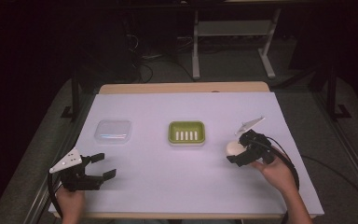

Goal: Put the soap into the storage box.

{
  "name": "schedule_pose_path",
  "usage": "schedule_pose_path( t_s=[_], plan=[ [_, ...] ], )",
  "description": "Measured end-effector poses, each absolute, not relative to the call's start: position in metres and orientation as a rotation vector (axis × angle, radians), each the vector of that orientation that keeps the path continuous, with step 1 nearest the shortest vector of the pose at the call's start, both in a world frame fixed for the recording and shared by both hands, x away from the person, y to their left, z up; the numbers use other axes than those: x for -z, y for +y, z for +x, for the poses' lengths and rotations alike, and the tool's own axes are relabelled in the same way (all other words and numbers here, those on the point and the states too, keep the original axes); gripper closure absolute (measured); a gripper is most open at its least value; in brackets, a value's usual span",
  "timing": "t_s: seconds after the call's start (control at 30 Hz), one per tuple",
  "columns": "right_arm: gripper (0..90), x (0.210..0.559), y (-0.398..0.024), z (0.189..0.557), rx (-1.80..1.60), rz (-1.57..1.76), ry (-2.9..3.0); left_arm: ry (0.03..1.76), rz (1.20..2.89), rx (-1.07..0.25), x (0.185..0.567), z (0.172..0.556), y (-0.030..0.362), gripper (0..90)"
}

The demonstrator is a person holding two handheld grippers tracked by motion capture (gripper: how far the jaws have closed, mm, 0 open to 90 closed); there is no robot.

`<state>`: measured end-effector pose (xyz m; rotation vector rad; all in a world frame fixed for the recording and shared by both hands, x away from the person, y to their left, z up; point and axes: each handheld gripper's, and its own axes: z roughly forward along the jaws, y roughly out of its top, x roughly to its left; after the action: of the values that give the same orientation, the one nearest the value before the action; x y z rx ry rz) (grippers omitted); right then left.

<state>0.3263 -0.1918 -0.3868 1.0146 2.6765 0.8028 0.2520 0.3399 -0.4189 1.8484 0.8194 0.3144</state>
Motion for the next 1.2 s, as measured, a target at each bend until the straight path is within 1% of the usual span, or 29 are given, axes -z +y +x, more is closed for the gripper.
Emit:
schedule_pose_path(
  t_s=[0.3,0.8,1.2],
  plan=[
    [23.4,0.378,-0.186,0.332,-0.832,0.992,2.678,0.831,1.843,-0.313,0.419,0.252,0.343,14.5],
    [23.5,0.373,-0.176,0.339,-0.84,0.981,2.686,0.827,1.845,-0.307,0.42,0.253,0.342,14.5],
    [23.4,0.363,-0.158,0.35,-0.834,0.939,2.704,0.82,1.847,-0.307,0.419,0.253,0.341,14.5]
  ],
)
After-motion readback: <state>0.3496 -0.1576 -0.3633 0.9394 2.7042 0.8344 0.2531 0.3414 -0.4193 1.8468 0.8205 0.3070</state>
